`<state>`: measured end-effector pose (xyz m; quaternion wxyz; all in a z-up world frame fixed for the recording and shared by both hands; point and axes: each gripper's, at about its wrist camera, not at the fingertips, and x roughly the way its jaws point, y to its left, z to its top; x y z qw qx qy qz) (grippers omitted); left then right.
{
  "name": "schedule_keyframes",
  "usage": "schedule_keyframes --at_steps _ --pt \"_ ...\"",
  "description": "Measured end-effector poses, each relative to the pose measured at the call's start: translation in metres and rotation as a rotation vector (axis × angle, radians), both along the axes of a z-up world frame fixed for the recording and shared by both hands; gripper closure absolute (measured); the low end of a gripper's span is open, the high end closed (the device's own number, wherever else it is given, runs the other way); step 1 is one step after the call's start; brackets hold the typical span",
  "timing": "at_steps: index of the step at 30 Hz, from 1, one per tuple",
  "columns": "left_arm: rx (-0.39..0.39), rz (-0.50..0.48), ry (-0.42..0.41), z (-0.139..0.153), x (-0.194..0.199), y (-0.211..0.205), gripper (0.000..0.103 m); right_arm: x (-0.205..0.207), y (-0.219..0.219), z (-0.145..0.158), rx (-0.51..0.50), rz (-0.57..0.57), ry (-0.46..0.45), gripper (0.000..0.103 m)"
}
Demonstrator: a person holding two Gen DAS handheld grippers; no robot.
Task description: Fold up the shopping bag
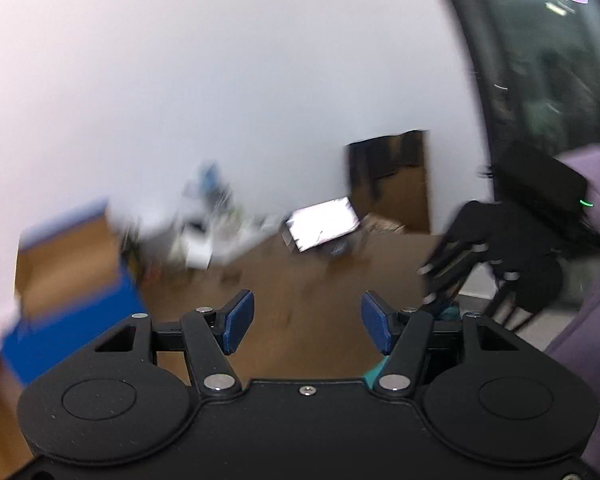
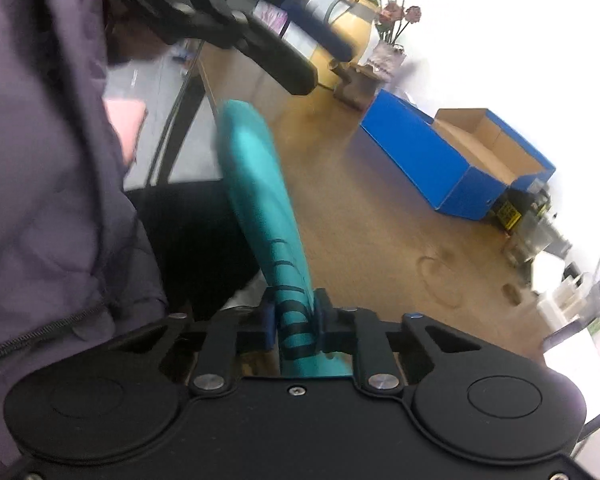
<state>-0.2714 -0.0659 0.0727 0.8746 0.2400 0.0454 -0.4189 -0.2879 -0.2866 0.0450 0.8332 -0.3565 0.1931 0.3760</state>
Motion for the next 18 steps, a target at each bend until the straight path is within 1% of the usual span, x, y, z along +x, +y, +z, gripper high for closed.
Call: schedule_keyframes --at_steps 2,4,6,7,9,10,13,16,18 --pt "0.124 -0.023 -0.05 -0.01 0.005 -0.025 0.044 0.007 0.0 0.009 -0.035 -0.003 -0.045 0.088" --pt "0.257 -0.026 -0.056 -0.024 0.015 -0.05 0.044 0.017 -0.001 0.017 -0.056 -0.018 -0.076 0.088" --pt "0.336 -0.05 -0.103 -0.037 0.023 -0.068 0.047 0.025 -0.002 0.023 -0.08 -0.032 -0.107 0.088" --pt "0.361 -0.05 -0.13 -0.042 0.028 -0.075 0.049 0.027 -0.002 0.025 -0.096 -0.032 -0.124 0.088" --pt "0.403 -0.043 -0.184 -0.052 0.04 -0.09 0.049 0.029 0.003 0.026 -0.131 -0.023 -0.149 0.088" --pt "0.424 -0.049 -0.21 -0.056 0.044 -0.095 0.053 0.03 0.006 0.026 -0.148 -0.016 -0.158 0.088" --pt "0.481 -0.085 -0.26 -0.069 0.056 -0.104 0.071 0.032 0.012 0.023 -0.194 -0.001 -0.184 0.088" --pt "0.517 -0.095 -0.294 -0.078 0.062 -0.109 0.082 0.035 0.016 0.016 -0.232 0.005 -0.205 0.088" --pt "0.534 -0.107 -0.322 -0.084 0.065 -0.11 0.084 0.037 0.019 0.012 -0.257 0.009 -0.22 0.088"
